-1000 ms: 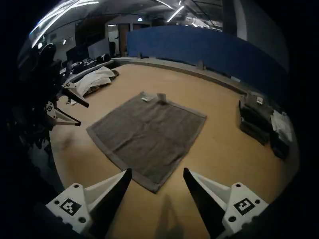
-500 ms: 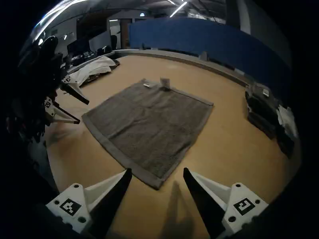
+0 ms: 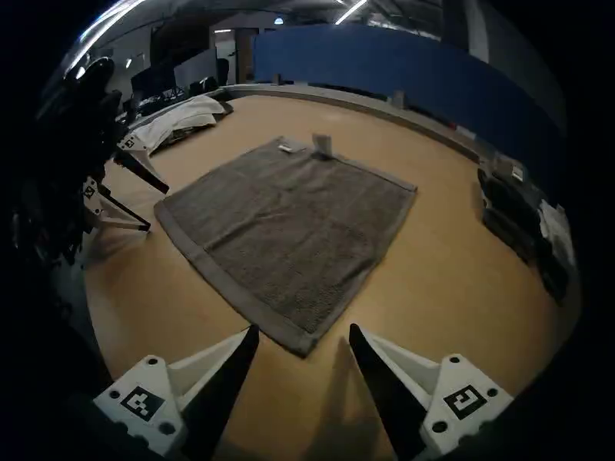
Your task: Fold towel
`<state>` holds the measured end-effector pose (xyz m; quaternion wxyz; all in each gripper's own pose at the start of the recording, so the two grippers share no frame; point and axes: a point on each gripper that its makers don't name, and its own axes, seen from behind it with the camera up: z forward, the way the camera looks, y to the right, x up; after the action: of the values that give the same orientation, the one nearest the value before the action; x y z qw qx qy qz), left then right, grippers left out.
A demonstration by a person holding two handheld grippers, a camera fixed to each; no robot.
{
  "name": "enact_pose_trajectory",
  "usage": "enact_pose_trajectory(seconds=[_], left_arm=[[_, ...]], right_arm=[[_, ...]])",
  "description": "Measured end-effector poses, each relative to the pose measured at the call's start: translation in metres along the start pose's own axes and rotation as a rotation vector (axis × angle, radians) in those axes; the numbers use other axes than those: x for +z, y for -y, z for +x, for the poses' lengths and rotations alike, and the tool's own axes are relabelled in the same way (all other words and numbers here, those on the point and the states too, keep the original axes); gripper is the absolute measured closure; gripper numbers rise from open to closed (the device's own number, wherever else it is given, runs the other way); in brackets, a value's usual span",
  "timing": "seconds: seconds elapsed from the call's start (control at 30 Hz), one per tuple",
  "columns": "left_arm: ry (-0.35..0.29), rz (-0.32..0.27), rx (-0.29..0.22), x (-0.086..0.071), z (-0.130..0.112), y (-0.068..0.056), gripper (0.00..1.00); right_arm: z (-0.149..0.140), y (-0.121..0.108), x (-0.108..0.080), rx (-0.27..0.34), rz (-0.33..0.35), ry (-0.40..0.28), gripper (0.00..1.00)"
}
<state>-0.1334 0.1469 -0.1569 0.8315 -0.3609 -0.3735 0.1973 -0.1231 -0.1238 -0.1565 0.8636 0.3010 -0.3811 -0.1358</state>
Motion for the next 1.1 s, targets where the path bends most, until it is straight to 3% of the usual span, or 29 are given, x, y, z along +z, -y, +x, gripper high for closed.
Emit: enact_pose_trajectory(seconds=[0.13, 0.4, 0.53, 0.6, 0.87, 1.03, 1.1], left_arm=[[0.005, -0.007, -0.004, 0.001, 0.0, -0.002, 0.13], [0.012, -0.032, -0.031, 0.003, 0.0, -0.008, 0.31], [0.012, -0.03, -0.034, 0.003, 0.001, -0.008, 0.4], [0.013, -0.028, -0.036, 0.004, 0.001, -0.008, 0.48], [0.014, -0.026, -0.021, 0.005, 0.0, -0.005, 0.63], [0.016, -0.024, -0.008, 0.004, 0.001, -0.005, 0.69], [0.016, -0.023, -0.005, 0.005, 0.001, -0.004, 0.72]], right_arm=[[-0.002, 0.001, 0.001, -0.004, 0.004, 0.003, 0.12], [-0.006, 0.001, 0.005, -0.012, 0.007, 0.009, 0.2], [-0.008, 0.0, 0.006, -0.012, 0.005, 0.012, 0.38], [-0.009, 0.0, 0.007, -0.013, 0.003, 0.012, 0.42], [-0.011, 0.0, 0.008, -0.016, 0.001, 0.014, 0.52], [-0.01, -0.001, 0.007, -0.019, 0.0, 0.014, 0.57], [-0.01, 0.0, 0.007, -0.02, 0.0, 0.014, 0.65]])
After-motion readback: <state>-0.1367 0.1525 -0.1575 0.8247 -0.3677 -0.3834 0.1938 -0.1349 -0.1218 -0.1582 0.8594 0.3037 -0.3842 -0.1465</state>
